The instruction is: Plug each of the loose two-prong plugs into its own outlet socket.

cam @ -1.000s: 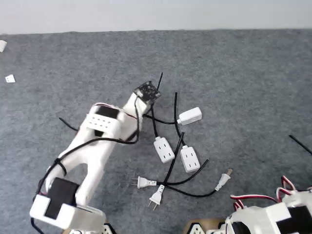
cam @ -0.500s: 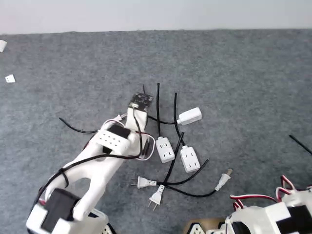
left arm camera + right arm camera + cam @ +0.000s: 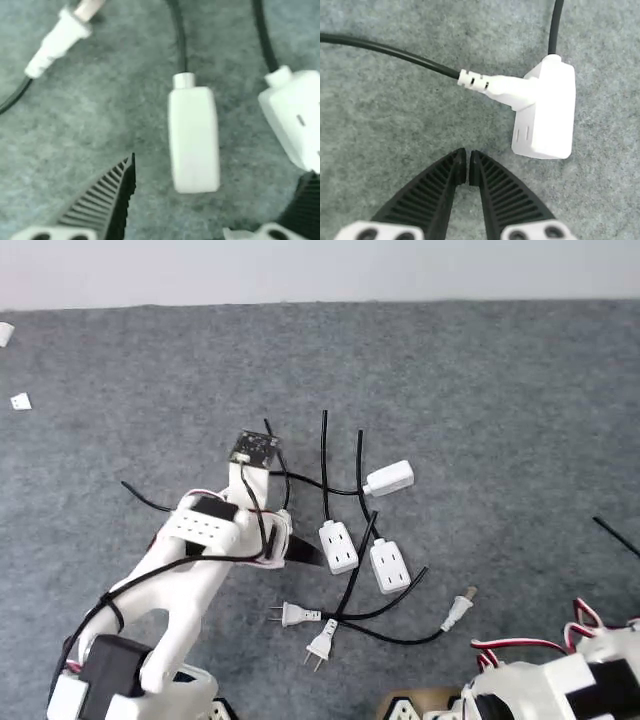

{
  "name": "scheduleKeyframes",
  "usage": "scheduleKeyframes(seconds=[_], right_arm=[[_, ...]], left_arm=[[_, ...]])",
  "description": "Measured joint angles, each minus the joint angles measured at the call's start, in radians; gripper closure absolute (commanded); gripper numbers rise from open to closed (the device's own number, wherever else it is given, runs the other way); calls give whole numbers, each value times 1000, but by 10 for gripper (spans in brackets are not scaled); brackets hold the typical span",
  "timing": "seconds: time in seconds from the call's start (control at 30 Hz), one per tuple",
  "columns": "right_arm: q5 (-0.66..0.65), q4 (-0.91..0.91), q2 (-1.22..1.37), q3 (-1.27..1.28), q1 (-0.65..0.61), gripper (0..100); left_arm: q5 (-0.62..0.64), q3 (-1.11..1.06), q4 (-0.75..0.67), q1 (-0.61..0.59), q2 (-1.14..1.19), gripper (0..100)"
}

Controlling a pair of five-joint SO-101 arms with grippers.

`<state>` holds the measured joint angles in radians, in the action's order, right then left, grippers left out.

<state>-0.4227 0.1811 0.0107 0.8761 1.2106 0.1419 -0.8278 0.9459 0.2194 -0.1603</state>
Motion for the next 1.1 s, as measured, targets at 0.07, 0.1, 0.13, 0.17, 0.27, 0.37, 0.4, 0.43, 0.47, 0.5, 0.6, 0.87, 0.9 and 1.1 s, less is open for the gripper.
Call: scheduleKeyframes(seconds=[0.07,0.1,0.13,0.17,0.27,0.37,0.4,0.43,0.47,0.5,0.6,0.87,0.9,1.1], right_arm=[[-14,0,0,0,0,979],[-17,0,0,0,0,979],[-20,0,0,0,0,979],[-23,0,0,0,0,979],[-23,0,0,0,0,979],[-23,0,0,0,0,979],[-23,0,0,0,0,979],[-23,0,0,0,0,979],[-23,0,0,0,0,979],[-23,0,0,0,0,979],[-23,0,0,0,0,979],[-23,0,0,0,0,979],[-23,0,0,0,0,979],[-23,0,0,0,0,979]], left_arm=[[-46,61,49,-35,0,556],[-74,95,81,-55,0,588],[-104,129,112,-72,0,636],[-141,163,143,-86,0,699],[-282,238,221,-84,0,923],[-377,284,264,-34,0,977],[-385,295,269,-14,0,974],[-388,299,272,8,0,980],[-390,301,273,26,0,987],[-390,302,273,48,0,987],[-390,304,267,121,0,987],[-299,204,44,207,97,987],[-287,204,21,207,130,987],[-269,256,-3,161,252,987]])
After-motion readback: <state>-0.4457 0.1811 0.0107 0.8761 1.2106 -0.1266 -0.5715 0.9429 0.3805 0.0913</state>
